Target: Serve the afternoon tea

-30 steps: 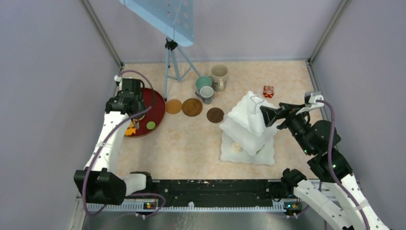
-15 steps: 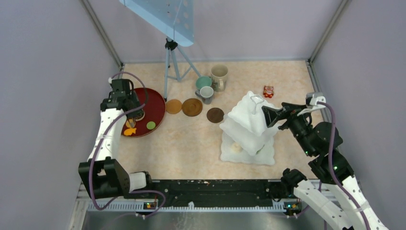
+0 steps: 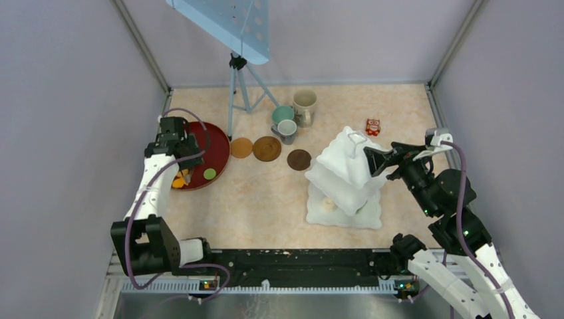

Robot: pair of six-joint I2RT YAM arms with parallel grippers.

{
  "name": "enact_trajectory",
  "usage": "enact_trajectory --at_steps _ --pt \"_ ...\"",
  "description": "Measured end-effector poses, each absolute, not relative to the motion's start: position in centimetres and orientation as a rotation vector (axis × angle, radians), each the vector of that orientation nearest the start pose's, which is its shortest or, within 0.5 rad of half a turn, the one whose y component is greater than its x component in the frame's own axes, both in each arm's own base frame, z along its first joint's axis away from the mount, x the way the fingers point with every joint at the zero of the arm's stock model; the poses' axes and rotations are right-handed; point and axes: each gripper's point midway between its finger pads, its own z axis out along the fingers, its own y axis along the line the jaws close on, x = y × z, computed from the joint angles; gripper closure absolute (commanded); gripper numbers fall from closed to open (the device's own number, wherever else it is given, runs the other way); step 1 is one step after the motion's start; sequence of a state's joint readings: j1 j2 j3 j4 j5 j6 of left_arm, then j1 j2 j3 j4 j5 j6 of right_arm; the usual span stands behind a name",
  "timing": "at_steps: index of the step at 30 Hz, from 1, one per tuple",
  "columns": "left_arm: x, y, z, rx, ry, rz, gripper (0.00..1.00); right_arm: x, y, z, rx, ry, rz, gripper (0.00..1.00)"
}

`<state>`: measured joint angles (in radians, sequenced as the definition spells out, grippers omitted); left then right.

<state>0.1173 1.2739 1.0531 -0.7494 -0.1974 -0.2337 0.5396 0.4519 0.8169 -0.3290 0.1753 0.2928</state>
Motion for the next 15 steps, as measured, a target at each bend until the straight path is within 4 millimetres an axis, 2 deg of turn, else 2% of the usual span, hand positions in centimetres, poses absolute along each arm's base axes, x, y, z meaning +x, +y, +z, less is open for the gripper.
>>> enact_trajectory --at_steps 8,15 --pt "29.5 5.6 12.7 -0.51 2.509 0.182 0.31 21.6 10.7 34.2 -0.051 1.558 0.526 0.1" --pt "29.8 5.7 11.4 -0.506 2.536 0.188 0.36 21.6 10.7 34.1 -0.051 1.558 0.526 0.1"
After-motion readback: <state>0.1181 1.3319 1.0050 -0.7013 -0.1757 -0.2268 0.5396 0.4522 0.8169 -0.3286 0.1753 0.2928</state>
